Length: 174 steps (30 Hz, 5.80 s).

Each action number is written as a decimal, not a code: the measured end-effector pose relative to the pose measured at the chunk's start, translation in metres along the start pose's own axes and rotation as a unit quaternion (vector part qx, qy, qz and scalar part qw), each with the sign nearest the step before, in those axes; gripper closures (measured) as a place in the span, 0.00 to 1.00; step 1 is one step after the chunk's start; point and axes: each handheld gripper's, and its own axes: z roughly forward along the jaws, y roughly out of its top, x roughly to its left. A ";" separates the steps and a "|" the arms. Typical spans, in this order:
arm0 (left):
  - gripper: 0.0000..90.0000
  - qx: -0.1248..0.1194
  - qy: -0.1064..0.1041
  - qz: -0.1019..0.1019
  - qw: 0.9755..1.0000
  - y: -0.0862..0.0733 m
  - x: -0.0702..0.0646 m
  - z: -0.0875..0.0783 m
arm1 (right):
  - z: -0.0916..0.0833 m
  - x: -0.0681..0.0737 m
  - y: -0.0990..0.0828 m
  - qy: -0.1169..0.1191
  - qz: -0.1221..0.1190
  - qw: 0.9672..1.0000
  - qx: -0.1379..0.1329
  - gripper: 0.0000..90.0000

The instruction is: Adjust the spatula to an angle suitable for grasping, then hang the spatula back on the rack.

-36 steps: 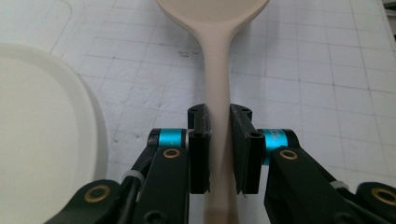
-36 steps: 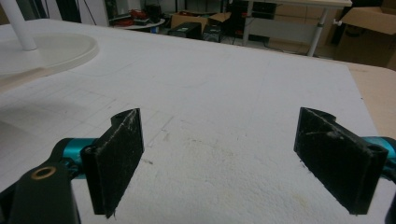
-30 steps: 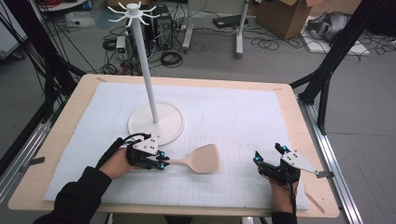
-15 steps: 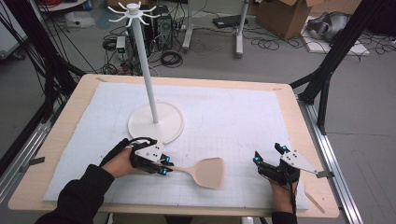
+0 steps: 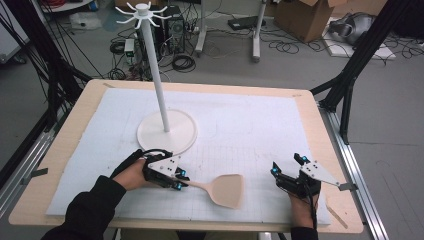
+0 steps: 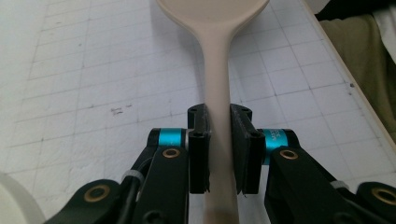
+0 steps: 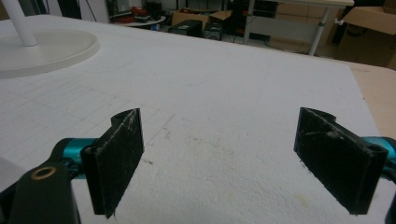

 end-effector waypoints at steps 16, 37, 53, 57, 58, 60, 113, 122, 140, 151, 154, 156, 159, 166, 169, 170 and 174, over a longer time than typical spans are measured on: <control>0.86 0.005 -0.023 0.017 1.000 0.006 0.008 0.013 | 0.000 0.001 0.000 0.001 0.000 1.000 0.001 0.16; 0.24 -0.192 0.206 -0.232 0.931 -0.026 -0.005 -0.039 | 0.002 0.001 0.001 0.000 0.001 1.000 0.007 0.16; 0.23 -0.260 0.376 -0.294 0.839 -0.079 -0.054 -0.085 | 0.002 0.000 0.001 0.001 0.005 1.000 0.009 0.16; 0.22 -0.261 0.389 -0.299 0.832 -0.087 -0.063 -0.089 | 0.002 -0.001 0.001 0.002 0.003 1.000 0.007 0.16; 0.22 -0.261 0.388 -0.302 0.831 -0.088 -0.064 -0.089 | 0.001 -0.001 0.001 0.001 0.007 1.000 0.004 0.16; 0.22 -0.254 0.391 -0.306 0.830 -0.090 -0.065 -0.089 | 0.000 -0.001 0.001 0.001 0.009 1.000 0.004 0.16; 0.24 -0.217 0.367 -0.313 0.849 -0.085 -0.074 -0.082 | 0.106 0.199 0.058 0.371 -0.218 0.860 0.275 0.70; 0.25 -0.219 0.365 -0.314 0.849 -0.082 -0.073 -0.081 | 0.107 0.205 0.060 0.373 -0.246 0.847 0.289 0.87; 0.21 -0.284 0.372 -0.325 0.822 -0.056 -0.068 -0.095 | 0.085 0.180 0.086 0.324 -0.186 0.909 0.181 0.87; 0.31 -0.279 0.323 -0.303 0.852 -0.008 -0.036 -0.090 | 0.078 0.168 0.097 0.285 -0.114 0.945 0.114 0.87; 0.37 -0.270 0.316 -0.303 0.858 0.002 -0.030 -0.085 | 0.075 0.169 0.099 0.281 -0.105 0.950 0.089 0.87; 0.37 -0.275 0.313 -0.311 0.855 0.006 -0.026 -0.083 | 0.074 0.169 0.099 0.280 -0.101 0.951 0.082 0.87; 0.40 -0.284 0.312 -0.323 0.847 0.011 -0.021 -0.081 | 0.071 0.171 0.100 0.276 -0.098 0.954 0.063 0.87; 0.42 -0.278 0.298 -0.323 0.854 0.025 -0.009 -0.072 | 0.068 0.177 0.100 0.272 -0.096 0.957 0.041 0.87; 0.44 -0.278 0.301 -0.332 0.849 0.029 -0.005 -0.070 | 0.068 0.180 0.099 0.263 -0.097 0.959 0.038 0.87; 0.46 -0.284 0.298 -0.340 0.845 0.029 -0.004 -0.070 | 0.068 0.181 0.099 0.259 -0.096 0.960 0.038 0.87; 0.57 -0.297 0.297 -0.355 0.835 0.029 -0.001 -0.071 | 0.068 0.181 0.097 0.251 -0.091 0.963 0.032 0.87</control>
